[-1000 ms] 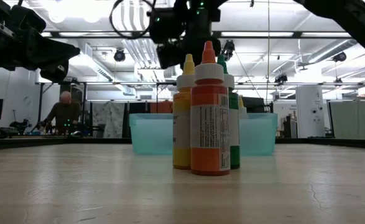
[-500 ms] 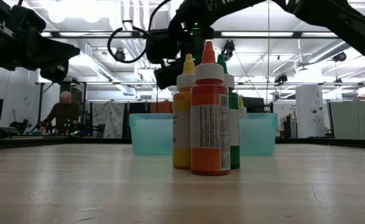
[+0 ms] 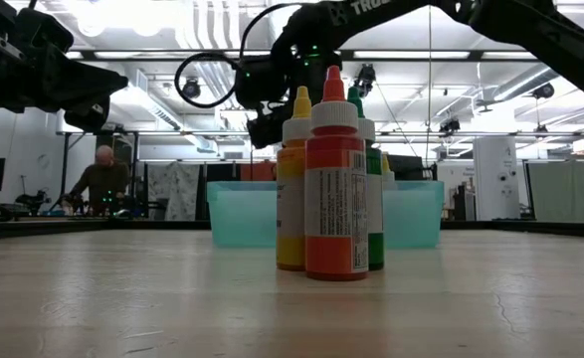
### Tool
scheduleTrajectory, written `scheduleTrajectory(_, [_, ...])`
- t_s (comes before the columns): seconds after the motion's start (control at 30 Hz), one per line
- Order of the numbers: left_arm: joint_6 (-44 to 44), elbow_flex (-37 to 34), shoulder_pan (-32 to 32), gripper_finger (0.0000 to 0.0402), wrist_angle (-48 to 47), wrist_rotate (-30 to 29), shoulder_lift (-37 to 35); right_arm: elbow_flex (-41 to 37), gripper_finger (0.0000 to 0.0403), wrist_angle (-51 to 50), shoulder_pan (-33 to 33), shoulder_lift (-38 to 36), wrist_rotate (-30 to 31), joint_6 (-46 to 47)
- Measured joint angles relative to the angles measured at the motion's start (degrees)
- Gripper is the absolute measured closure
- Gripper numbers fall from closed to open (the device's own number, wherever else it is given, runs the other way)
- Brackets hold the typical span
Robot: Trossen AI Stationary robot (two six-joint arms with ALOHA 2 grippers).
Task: Pick & Place food coloring
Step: Put the small black food coloring bottle into the green container
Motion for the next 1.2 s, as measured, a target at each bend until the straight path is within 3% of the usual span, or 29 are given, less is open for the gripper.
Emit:
scheduleTrajectory(0.77, [0.0, 0.02, 0.04, 0.0401, 0.01, 0.01, -0.01, -3.36, 0.0348, 3.79, 0.02, 0.0, -0.02, 1.48])
scheduleTrajectory(1.2, [0.0, 0.0, 0.03, 0.0401, 0.0, 0.0, -0.01, -3.42, 0.0282, 4.12, 0.02, 0.0, -0.15, 3.27])
